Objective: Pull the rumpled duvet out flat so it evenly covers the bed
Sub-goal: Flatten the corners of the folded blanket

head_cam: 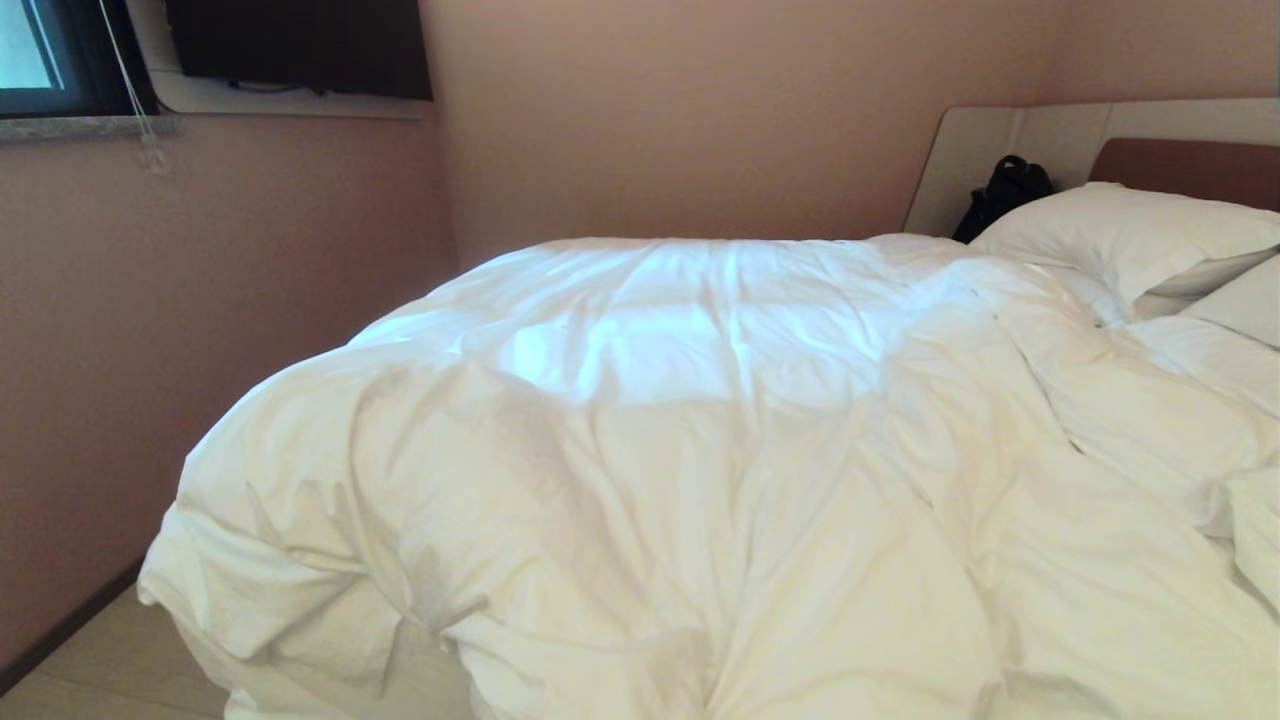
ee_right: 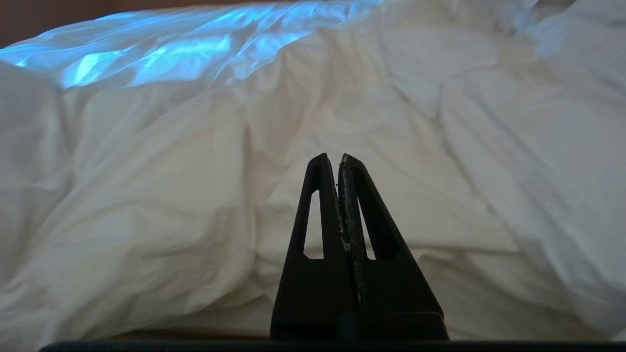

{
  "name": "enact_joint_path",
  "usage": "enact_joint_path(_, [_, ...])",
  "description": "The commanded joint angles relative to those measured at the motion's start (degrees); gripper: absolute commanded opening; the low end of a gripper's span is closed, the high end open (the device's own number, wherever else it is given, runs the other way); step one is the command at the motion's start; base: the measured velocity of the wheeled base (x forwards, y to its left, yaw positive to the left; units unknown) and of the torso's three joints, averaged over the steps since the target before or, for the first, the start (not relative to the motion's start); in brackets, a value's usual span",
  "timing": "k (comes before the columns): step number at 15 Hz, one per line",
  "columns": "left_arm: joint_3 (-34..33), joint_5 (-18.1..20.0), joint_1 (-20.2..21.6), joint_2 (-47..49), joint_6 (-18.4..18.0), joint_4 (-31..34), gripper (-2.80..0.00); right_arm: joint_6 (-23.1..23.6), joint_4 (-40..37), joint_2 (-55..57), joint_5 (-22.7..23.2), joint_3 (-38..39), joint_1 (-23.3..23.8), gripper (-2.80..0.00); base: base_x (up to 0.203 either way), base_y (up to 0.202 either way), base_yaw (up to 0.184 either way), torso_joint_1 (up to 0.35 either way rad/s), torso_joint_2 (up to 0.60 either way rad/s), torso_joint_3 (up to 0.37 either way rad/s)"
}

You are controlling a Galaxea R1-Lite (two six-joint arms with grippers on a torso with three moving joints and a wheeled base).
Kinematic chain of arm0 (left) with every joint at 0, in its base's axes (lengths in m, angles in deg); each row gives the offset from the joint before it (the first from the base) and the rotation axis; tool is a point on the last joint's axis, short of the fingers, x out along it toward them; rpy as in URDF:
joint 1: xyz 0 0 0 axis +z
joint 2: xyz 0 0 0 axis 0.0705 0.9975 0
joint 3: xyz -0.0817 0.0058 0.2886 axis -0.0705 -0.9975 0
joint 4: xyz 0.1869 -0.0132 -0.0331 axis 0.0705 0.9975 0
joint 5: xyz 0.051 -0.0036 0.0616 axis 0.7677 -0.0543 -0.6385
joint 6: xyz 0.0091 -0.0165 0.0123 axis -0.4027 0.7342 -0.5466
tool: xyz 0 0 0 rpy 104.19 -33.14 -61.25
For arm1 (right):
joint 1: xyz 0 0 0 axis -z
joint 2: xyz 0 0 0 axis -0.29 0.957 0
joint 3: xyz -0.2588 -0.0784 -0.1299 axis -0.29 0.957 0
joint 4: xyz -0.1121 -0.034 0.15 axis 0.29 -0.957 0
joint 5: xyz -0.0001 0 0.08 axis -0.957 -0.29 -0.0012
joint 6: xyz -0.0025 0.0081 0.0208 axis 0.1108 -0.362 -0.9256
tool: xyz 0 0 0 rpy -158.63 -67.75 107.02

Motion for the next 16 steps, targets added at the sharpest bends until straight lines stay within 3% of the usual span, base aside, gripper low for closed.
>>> enact_joint_path(1, [0.0, 0.0, 0.0, 0.0, 0.0, 0.0, -2.8, 6.4, 6.1, -2.9, -1.6, 3.4, 0.0, -2.8, 0.0, 0.0, 0.0, 0.0, 0.0, 0.0])
enact_joint_path(7, [0.0, 0.0, 0.0, 0.0, 0.0, 0.0, -2.8, 7.7, 24.5, -2.9, -2.0, 20.7, 0.0, -2.8, 0.0, 0.0, 0.0, 0.0, 0.0, 0.0])
enact_joint_path(12, [0.0, 0.0, 0.1, 0.0, 0.0, 0.0, -2.8, 6.9, 25.9, -2.9, -0.8, 28.9, 0.0, -2.8, 0.0, 0.0, 0.0, 0.0, 0.0, 0.0])
enact_joint_path(16, [0.0, 0.0, 0.0, 0.0, 0.0, 0.0, -2.8, 4.3, 24.8, -2.9, 3.3, 30.7, 0.0, -2.8, 0.0, 0.0, 0.0, 0.0, 0.0, 0.0])
